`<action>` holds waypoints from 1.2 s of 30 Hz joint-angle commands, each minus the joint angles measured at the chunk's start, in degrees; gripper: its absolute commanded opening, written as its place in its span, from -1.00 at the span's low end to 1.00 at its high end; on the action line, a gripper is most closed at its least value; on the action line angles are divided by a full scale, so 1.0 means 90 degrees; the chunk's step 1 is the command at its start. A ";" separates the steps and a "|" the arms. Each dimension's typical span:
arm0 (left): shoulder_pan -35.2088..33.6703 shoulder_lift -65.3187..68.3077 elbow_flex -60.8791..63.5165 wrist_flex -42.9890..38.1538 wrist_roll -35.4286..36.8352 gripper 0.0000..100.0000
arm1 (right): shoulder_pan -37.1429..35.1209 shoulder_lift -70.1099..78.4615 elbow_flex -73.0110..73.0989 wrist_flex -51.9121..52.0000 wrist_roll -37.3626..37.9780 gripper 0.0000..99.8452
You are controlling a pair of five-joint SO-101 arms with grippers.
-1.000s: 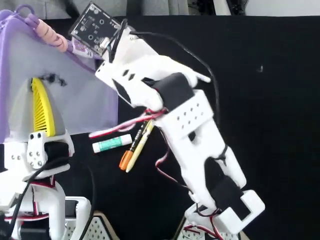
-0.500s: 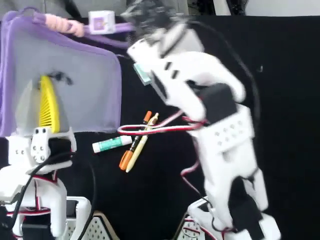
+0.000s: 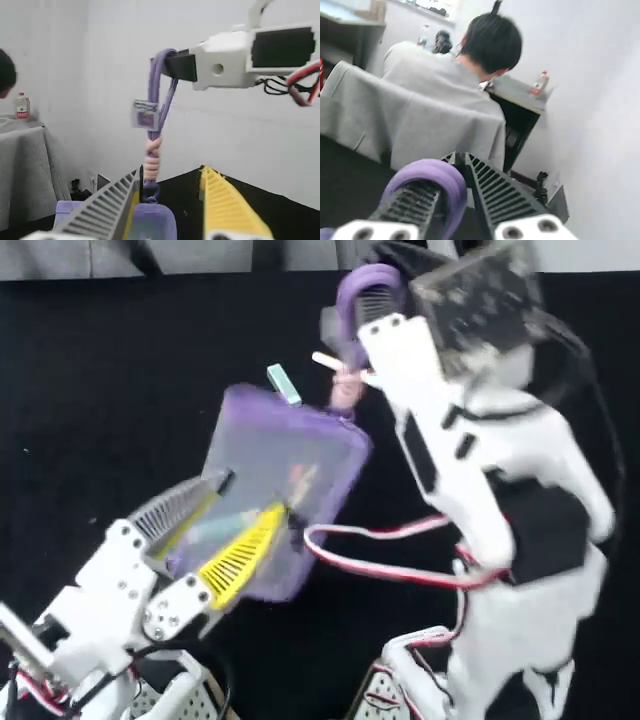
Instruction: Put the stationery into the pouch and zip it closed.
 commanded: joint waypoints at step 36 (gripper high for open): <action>-0.3687 0.0029 0.0581 -0.0283 0.0576 -0.62 | 0.1915 0.0493 -0.2359 0.1602 -0.0059 -0.98</action>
